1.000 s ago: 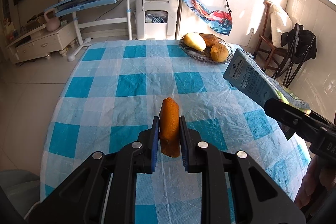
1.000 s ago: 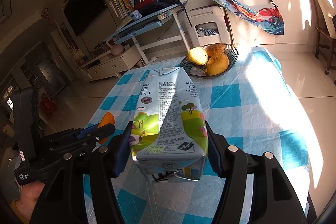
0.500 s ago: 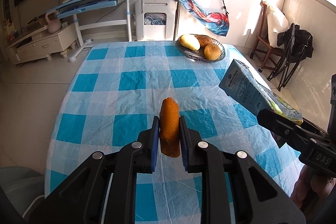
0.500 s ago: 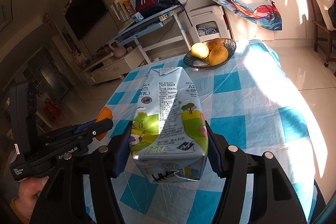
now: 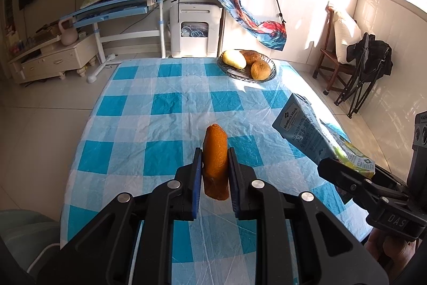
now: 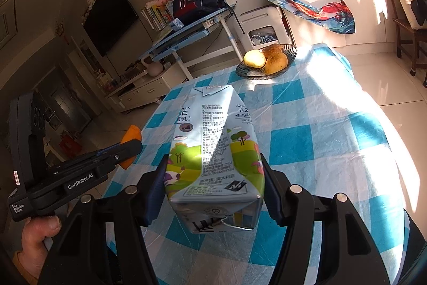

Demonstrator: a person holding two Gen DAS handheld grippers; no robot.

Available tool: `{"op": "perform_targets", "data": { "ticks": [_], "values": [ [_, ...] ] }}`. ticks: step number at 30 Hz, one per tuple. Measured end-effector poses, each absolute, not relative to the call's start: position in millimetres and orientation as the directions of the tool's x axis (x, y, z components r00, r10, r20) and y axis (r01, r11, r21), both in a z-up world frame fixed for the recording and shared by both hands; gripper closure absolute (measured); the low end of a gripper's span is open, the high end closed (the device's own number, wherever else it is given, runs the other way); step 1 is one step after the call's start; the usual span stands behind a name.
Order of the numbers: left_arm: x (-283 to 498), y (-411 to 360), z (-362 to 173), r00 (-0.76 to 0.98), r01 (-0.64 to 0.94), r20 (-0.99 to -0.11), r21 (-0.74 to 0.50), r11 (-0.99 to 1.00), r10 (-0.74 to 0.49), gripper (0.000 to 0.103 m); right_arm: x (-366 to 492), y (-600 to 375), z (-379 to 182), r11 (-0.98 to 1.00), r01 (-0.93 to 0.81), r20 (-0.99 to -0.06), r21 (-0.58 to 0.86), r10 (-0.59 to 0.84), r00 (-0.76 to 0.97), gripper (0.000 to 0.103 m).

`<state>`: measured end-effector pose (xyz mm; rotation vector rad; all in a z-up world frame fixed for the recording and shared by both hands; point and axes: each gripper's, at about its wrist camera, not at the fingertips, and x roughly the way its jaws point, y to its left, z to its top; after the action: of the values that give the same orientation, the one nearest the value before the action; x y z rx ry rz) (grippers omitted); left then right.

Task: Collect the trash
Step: 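Lift the carton and peel off the table and carry them toward the basin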

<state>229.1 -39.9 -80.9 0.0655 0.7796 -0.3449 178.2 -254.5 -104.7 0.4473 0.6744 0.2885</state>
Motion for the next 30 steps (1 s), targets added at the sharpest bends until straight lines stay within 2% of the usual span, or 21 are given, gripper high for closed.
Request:
{"op": "perform_targets", "data": {
  "ticks": [30],
  "values": [
    [192, -36, -61, 0.679, 0.337, -0.676, -0.063, 0.940, -0.288, 0.085, 139, -251, -100, 0.843, -0.141, -0.480, 0.519, 0.424, 0.768, 0.042]
  ]
}}
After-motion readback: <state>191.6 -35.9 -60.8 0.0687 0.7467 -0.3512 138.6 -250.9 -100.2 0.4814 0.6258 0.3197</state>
